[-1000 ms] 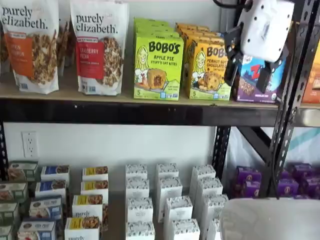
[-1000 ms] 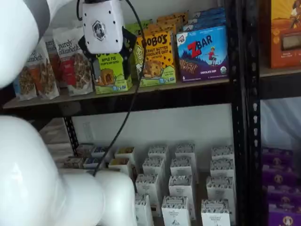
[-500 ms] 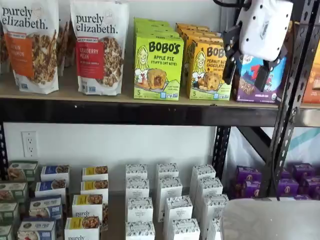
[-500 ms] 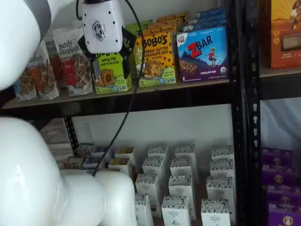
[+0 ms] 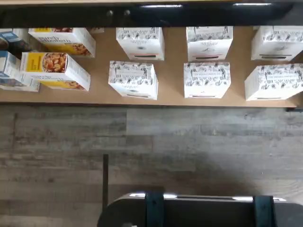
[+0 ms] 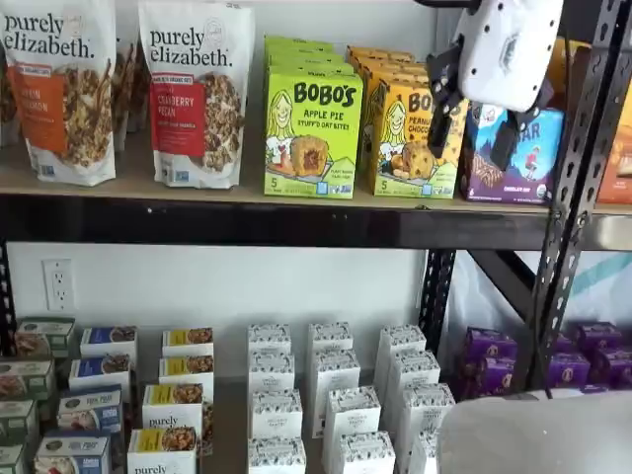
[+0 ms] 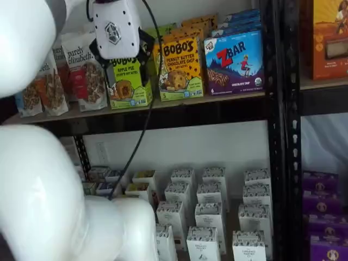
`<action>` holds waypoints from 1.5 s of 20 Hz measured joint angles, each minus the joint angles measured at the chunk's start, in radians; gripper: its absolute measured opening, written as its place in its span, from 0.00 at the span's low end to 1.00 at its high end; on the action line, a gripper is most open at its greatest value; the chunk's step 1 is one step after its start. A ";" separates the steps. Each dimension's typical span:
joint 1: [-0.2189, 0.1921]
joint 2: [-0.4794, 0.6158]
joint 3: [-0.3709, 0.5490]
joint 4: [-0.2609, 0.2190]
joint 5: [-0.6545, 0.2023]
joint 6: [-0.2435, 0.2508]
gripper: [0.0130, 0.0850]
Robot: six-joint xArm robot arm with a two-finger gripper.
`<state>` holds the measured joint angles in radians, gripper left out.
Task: Pick the green box on the top shelf, the fourth from the left
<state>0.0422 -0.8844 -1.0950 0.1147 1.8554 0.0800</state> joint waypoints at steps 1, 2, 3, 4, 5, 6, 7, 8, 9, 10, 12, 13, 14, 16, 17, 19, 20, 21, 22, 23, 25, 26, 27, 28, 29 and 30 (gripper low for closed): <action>0.016 0.006 -0.001 -0.004 -0.010 0.014 1.00; 0.034 0.013 -0.003 -0.008 -0.020 0.029 1.00; 0.054 0.020 -0.004 -0.015 -0.033 0.046 1.00; 0.073 0.027 -0.005 -0.025 -0.046 0.061 1.00; 0.097 0.035 -0.007 -0.041 -0.060 0.080 1.00; 0.114 0.043 -0.010 -0.050 -0.072 0.094 1.00; 0.124 0.050 -0.012 -0.053 -0.084 0.103 1.00; 0.131 0.058 -0.014 -0.049 -0.099 0.110 1.00; 0.138 0.071 -0.021 -0.044 -0.107 0.118 1.00; 0.150 0.078 -0.024 -0.047 -0.119 0.129 1.00; 0.175 0.097 -0.034 -0.056 -0.138 0.151 1.00; 0.184 0.104 -0.037 -0.059 -0.148 0.158 1.00; 0.186 0.115 -0.041 -0.047 -0.163 0.161 1.00; 0.195 0.134 -0.048 -0.040 -0.187 0.169 1.00; 0.208 0.144 -0.053 -0.052 -0.199 0.179 1.00; 0.241 0.165 -0.063 -0.088 -0.226 0.205 1.00; 0.247 0.175 -0.068 -0.092 -0.238 0.211 1.00; 0.249 0.185 -0.072 -0.089 -0.248 0.213 1.00; 0.254 0.197 -0.078 -0.090 -0.257 0.218 1.00; 0.254 0.207 -0.082 -0.085 -0.264 0.218 1.00; 0.258 0.228 -0.090 -0.079 -0.281 0.221 1.00; 0.262 0.238 -0.093 -0.081 -0.294 0.225 1.00; 0.267 0.248 -0.096 -0.084 -0.307 0.228 1.00; 0.274 0.258 -0.100 -0.094 -0.318 0.235 1.00; 0.281 0.268 -0.104 -0.102 -0.328 0.241 1.00; 0.285 0.276 -0.109 -0.105 -0.335 0.245 1.00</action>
<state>0.3271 -0.6081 -1.2037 0.0102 1.5209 0.3246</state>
